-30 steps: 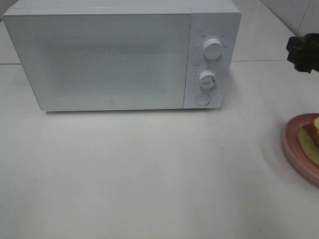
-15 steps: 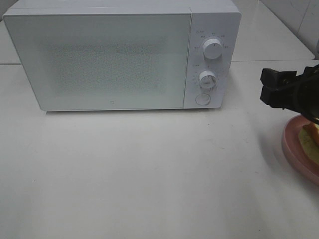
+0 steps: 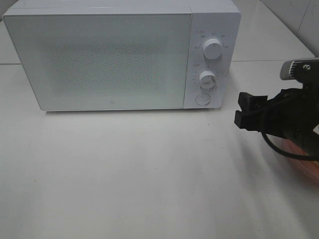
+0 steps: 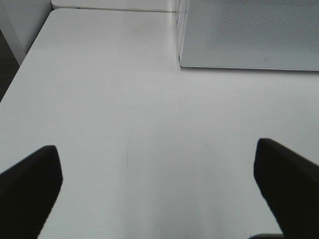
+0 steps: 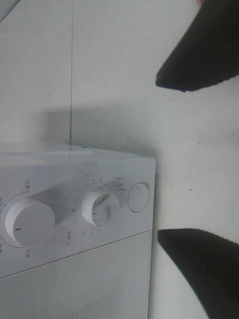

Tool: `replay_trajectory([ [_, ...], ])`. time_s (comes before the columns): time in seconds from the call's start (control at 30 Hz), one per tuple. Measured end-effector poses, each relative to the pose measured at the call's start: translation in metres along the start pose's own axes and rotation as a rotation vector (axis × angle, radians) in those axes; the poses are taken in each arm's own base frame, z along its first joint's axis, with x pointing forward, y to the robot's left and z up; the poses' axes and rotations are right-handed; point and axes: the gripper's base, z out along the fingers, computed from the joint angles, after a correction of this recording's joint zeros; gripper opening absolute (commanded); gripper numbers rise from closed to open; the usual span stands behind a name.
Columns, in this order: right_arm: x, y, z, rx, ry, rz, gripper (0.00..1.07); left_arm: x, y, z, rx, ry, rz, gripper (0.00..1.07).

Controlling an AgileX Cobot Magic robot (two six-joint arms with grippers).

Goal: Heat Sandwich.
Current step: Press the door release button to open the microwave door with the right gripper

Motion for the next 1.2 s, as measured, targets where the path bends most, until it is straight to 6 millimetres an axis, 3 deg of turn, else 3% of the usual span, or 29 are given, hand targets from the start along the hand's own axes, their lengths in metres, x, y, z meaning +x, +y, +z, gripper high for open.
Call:
replay_trajectory([
  [0.4,0.027,0.018,0.005,0.04,0.051,-0.031,0.74,0.0,0.0,0.0,0.0,0.0,0.0,1.02],
  [0.8,0.029,0.018,0.005,0.051,0.055,0.036,0.74,0.0,0.0,0.0,0.0,0.0,0.0,1.02],
  [0.97,0.028,0.018,0.005,0.056,0.041,0.185,0.74,0.0,0.0,0.0,0.0,0.0,0.0,1.02],
  [1.2,0.027,0.018,0.005,0.063,0.017,0.588,0.74,0.0,0.0,0.0,0.0,0.0,0.0,1.02],
])
